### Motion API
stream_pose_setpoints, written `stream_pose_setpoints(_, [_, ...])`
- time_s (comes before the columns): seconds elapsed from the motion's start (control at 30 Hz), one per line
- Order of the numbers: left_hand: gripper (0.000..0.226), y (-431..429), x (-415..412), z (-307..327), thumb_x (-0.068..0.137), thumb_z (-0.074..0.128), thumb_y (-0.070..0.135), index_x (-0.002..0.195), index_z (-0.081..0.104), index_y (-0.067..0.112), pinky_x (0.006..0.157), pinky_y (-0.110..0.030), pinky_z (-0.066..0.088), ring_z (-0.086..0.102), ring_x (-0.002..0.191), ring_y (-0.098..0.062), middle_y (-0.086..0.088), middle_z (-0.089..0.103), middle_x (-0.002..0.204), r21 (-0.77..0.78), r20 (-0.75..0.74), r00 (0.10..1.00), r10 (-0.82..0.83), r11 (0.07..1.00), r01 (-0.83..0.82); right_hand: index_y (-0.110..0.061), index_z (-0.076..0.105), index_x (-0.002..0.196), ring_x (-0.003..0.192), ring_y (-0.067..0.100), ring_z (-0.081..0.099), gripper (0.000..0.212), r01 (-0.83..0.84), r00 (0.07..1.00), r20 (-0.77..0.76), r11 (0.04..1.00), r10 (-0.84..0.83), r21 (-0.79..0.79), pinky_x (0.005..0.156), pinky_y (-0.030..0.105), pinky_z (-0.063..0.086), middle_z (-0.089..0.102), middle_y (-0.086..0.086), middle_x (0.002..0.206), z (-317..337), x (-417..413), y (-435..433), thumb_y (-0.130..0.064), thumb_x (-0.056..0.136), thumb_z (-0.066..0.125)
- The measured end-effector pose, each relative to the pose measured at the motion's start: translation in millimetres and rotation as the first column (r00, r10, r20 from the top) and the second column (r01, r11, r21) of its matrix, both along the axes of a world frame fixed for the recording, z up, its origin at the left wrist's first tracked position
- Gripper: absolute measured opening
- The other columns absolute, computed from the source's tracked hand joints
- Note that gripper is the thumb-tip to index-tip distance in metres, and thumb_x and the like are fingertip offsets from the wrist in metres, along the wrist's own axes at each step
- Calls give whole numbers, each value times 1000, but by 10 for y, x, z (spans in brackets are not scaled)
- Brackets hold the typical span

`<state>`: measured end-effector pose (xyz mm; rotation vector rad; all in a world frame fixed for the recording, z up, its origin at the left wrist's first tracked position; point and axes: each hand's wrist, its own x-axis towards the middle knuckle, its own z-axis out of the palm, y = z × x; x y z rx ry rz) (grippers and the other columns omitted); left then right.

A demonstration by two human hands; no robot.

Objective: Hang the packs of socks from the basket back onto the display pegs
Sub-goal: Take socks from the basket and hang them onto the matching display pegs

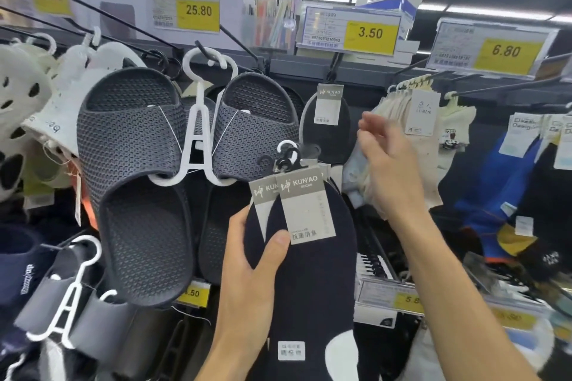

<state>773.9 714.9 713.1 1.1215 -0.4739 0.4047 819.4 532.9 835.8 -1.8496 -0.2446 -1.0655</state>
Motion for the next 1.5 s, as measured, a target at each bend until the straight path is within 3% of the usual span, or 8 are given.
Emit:
stream_pose_setpoints(0.13, [43, 2, 14, 11, 77, 65, 51, 119, 56, 52, 80, -28, 56, 68, 106, 1, 19, 71, 115, 21, 32, 998, 49, 999, -50, -41, 63, 99, 76, 7, 63, 31, -58, 998, -7, 991, 57, -124, 60, 20, 53, 66, -13, 89, -354, -872, 242, -59, 74, 67])
stream_pose_setpoints(0.27, [40, -91, -32, 60, 81, 66, 43, 119, 57, 49, 75, -16, 56, 70, 102, -4, 14, 73, 113, 37, 78, 996, -38, 999, 35, -43, 60, 96, 82, 3, 66, 38, -123, 984, -146, 984, 104, -128, 65, 19, 55, 70, -20, 94, -596, -1029, 352, -52, 63, 77])
stream_pose_setpoints(0.5, [39, -175, -78, 166, 100, 42, 47, 131, 61, 33, 89, -26, 57, 66, 117, -23, -7, 69, 127, -34, 72, 913, -402, 914, 405, -34, 68, 97, 93, 7, 71, 34, -245, 959, -117, 961, 260, 124, 74, 15, 54, 75, -10, 100, -692, -927, 69, -20, 71, 85])
stream_pose_setpoints(0.63, [46, -99, 20, 283, 97, 51, 50, 114, 71, 13, 72, -7, 51, 66, 74, 12, -5, 69, 95, 135, 131, 948, -292, 952, 274, -36, 69, 106, 97, 7, 70, 39, -245, 963, -86, 961, 256, 127, 76, 14, 54, 75, -11, 105, -696, -961, 57, -25, 70, 80])
stream_pose_setpoints(0.73, [48, -200, -38, 240, 93, 51, 54, 130, 57, 24, 98, -35, 52, 66, 116, -10, -7, 68, 123, 17, 61, 969, -239, 971, 239, -42, 69, 109, 94, 4, 70, 44, -264, 959, -80, 960, 271, 92, 70, 12, 54, 74, -13, 105, -699, -1003, 99, -24, 71, 80])
stream_pose_setpoints(0.8, [39, -192, -79, 155, 91, 57, 46, 129, 58, 35, 99, -46, 51, 64, 121, -20, 0, 68, 126, -29, 62, 966, -250, 967, 252, -43, 69, 110, 93, 3, 70, 46, -268, 959, -81, 961, 273, 74, 68, 12, 54, 74, -13, 104, -711, -1020, 124, -24, 71, 81])
stream_pose_setpoints(1.13, [33, -18, -2, 185, 86, 74, 37, 115, 64, 50, 81, -12, 54, 69, 106, -4, 14, 73, 115, -38, 116, 993, 22, 999, -17, -28, 66, 103, 97, 23, 72, 31, -418, 893, -49, 865, 447, 276, 78, 30, 59, 75, 6, 106, -590, -873, 39, -20, 75, 77])
stream_pose_setpoints(1.5, [37, 222, 13, 90, 78, 71, 49, 115, 64, 46, 70, -24, 61, 72, 96, -7, 10, 74, 109, -29, 14, 997, 78, 997, -78, -24, 53, 136, 123, 11, 57, 44, -138, 990, -9, 964, 143, 228, 103, 36, 49, 60, -5, 133, 215, 173, -227, -21, 94, 65])
